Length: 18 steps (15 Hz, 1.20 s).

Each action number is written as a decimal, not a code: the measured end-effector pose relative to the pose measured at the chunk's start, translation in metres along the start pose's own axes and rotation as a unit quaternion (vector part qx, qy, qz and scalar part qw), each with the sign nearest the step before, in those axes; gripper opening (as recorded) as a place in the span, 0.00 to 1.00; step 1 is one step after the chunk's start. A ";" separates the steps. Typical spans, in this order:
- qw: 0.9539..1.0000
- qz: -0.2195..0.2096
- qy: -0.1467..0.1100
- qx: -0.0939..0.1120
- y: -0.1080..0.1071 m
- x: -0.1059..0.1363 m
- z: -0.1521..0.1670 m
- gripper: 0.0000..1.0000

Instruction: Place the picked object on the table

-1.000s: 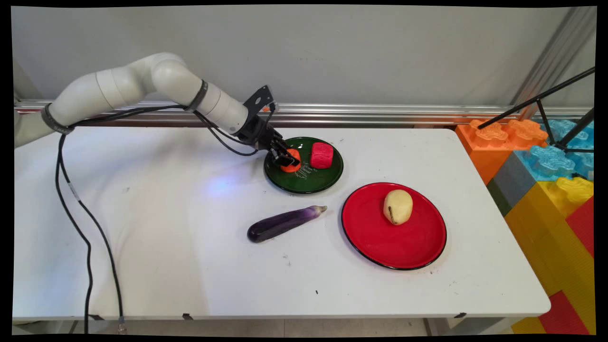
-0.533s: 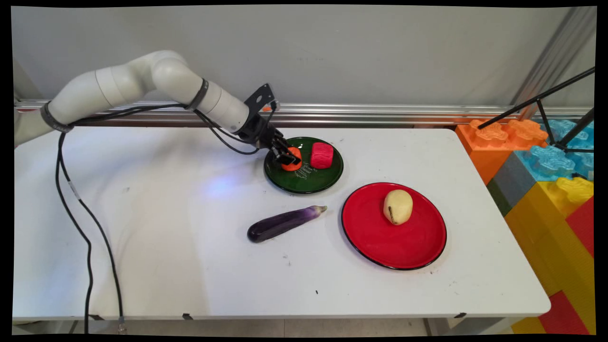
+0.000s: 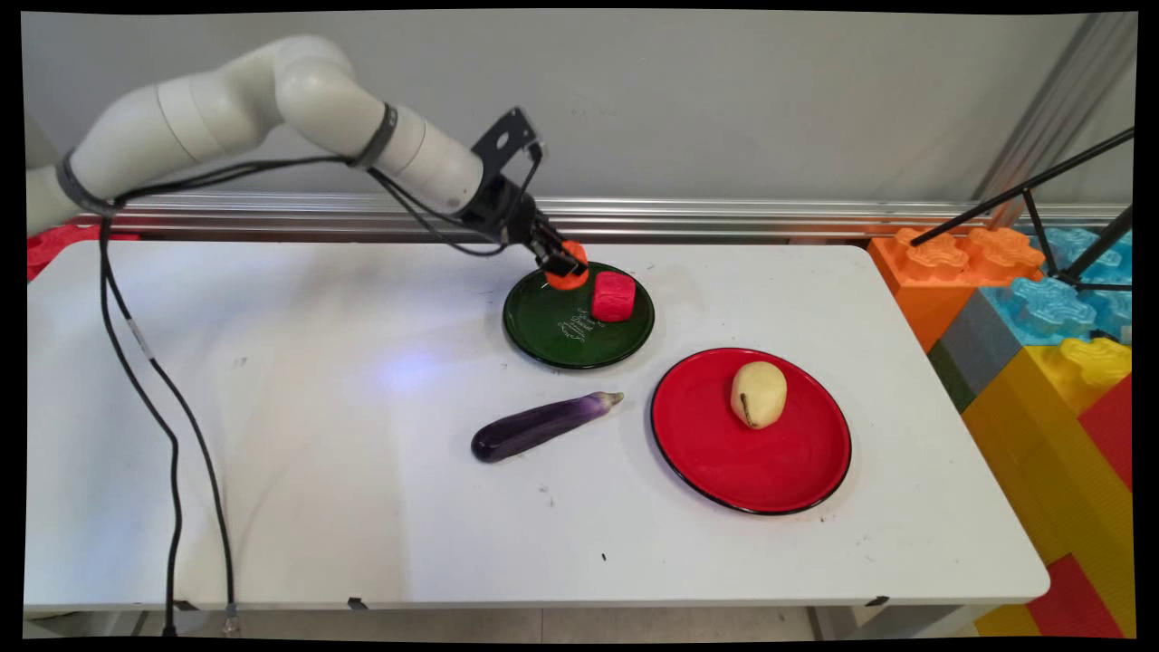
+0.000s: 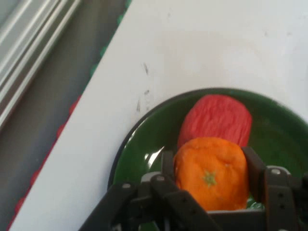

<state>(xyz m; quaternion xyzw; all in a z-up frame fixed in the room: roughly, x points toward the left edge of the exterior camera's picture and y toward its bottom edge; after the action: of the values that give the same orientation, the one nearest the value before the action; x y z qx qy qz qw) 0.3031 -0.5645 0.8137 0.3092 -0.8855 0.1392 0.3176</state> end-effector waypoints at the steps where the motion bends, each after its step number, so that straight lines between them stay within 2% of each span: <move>1: 1.000 -0.005 0.001 0.005 0.006 0.009 -0.010 0.00; 3: 1.000 -0.012 0.002 0.006 0.019 0.022 -0.026 0.00; 5: 1.000 -0.016 0.002 -0.001 0.034 0.031 -0.039 0.00; 7: 1.000 -0.017 0.002 -0.018 0.054 0.038 -0.051 0.00; 13: 0.996 -0.005 -0.003 -0.088 0.127 0.047 -0.074 0.00; 18: 0.992 0.010 -0.018 -0.123 0.177 0.041 -0.073 0.00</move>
<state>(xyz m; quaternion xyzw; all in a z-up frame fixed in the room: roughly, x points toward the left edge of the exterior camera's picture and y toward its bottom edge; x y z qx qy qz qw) 0.2002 -0.4144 0.8869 0.2617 -0.9044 0.0268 0.3361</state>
